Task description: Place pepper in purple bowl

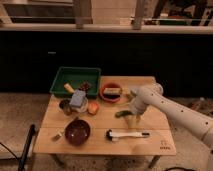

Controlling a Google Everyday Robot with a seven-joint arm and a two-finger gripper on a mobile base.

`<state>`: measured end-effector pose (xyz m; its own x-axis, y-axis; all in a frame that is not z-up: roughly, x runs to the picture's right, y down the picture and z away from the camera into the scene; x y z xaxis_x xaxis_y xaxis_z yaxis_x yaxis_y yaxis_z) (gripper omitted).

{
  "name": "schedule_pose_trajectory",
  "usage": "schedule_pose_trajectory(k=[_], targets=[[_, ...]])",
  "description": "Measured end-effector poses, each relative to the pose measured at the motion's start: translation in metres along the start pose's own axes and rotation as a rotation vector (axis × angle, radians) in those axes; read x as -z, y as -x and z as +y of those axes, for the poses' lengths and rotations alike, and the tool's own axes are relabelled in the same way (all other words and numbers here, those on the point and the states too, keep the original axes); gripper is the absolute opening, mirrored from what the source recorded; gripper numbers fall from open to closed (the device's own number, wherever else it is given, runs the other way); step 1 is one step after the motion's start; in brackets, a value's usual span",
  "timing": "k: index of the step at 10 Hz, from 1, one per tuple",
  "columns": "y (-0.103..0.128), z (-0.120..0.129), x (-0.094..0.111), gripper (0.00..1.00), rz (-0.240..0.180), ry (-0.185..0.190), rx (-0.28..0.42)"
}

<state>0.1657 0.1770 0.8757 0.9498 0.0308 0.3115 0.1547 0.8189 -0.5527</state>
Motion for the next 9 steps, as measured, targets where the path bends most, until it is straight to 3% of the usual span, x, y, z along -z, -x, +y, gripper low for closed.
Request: schedule_pose_trajectory(k=[8,9], targets=[[0.0055,-0.0077,-0.0075,0.8,-0.08,0.005,-0.062],[0.0046,-0.0073,-0.0095,0.75,-0.085,0.01,-0.068]])
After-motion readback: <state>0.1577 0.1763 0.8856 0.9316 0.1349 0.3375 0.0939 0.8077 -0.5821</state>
